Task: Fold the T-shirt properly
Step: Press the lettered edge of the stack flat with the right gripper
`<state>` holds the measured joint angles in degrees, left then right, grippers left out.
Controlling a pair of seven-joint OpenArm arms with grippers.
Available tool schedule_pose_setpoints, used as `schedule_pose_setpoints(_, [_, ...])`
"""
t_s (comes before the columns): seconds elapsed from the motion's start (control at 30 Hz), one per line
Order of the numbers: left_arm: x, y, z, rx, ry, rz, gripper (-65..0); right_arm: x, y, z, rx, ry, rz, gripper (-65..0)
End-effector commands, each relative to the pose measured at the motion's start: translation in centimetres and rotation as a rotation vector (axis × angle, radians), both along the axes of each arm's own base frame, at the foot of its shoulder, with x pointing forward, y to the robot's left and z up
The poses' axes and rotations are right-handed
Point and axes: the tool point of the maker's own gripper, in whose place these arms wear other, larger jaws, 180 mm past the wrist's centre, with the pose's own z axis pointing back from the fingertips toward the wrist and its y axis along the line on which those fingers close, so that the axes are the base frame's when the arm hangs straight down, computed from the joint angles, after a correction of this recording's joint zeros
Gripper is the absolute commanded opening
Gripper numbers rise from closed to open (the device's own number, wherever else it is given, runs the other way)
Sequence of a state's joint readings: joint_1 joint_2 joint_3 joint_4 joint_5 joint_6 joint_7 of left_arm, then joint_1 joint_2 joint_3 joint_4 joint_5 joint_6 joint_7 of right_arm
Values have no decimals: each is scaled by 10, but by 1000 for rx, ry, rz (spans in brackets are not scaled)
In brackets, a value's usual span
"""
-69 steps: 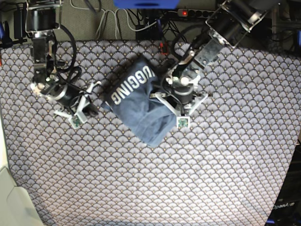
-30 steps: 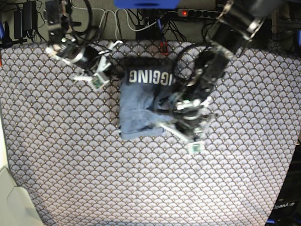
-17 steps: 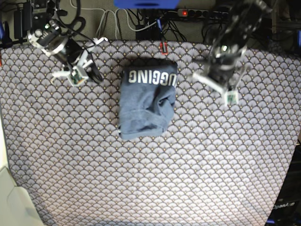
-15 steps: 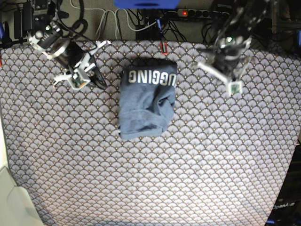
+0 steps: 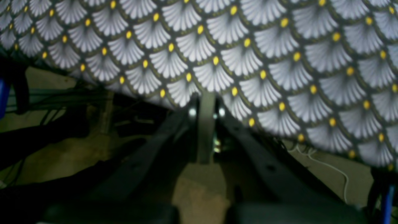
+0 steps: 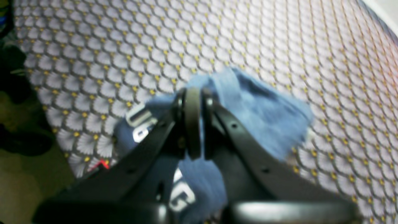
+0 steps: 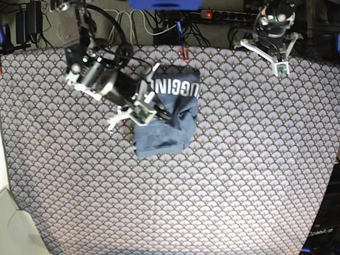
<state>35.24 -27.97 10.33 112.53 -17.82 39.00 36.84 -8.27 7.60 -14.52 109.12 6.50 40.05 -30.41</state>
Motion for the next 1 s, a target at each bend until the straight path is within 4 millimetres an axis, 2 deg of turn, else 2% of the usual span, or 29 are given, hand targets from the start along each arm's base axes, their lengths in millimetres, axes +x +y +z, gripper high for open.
schedule_pose_setpoints(0.0, [3,1,8,13,-28,-9,-645,5,6,6,27,-18,14,-650])
schedule_pose_setpoints(0.17, [-6,1,6,10,-6,-8,-646,18,18,-22,3,50,55,-650])
schedule_pose_setpoints(0.67, [-18,0,2,9,23,-10,-646,54,22,-83,90,198,6,-650])
schedule_pose_setpoints(0.77, [-21,0,1,9,29,-10,-646,62,28,-87,118,214,-2,-650])
schedule_pose_setpoints(0.97, [-25,0,1,9,39,-10,-646,79,25,-94,132,228,-22,-650])
